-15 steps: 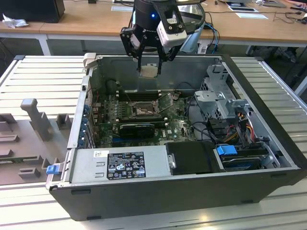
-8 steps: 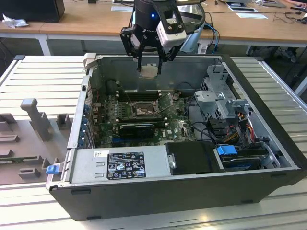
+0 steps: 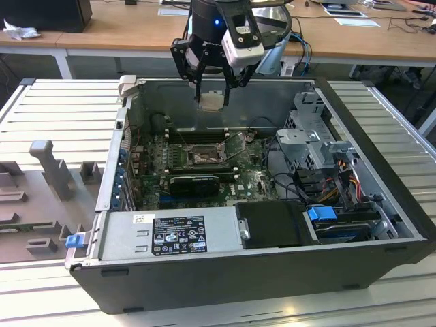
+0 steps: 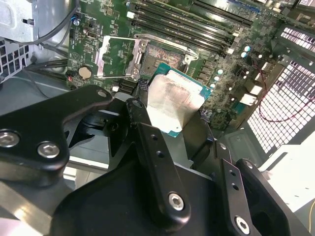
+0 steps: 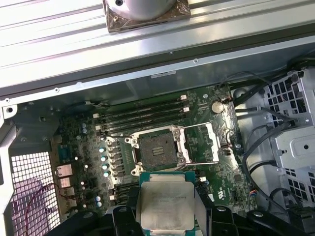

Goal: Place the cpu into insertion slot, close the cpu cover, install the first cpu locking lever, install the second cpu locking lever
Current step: 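Place the cpu into insertion slot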

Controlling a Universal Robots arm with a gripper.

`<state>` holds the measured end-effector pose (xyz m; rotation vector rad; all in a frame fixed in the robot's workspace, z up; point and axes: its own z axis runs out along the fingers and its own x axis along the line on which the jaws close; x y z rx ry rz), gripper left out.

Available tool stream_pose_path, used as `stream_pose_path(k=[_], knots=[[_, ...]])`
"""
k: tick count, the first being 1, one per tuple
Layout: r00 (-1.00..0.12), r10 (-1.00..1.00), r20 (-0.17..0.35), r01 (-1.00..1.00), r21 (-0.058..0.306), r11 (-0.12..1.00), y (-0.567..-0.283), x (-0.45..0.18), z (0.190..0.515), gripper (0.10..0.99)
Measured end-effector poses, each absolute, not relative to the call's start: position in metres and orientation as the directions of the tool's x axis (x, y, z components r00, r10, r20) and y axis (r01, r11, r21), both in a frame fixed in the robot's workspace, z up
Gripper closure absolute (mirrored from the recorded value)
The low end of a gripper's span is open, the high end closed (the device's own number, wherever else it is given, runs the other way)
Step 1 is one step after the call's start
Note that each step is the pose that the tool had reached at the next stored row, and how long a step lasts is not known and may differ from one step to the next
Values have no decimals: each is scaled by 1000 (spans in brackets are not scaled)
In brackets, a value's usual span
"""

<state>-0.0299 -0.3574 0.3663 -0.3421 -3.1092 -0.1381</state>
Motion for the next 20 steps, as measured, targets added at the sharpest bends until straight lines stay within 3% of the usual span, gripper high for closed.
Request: stream_pose_path(k=[20], knots=[[-969,246,20,247,86,965,-357,-30,366,557]])
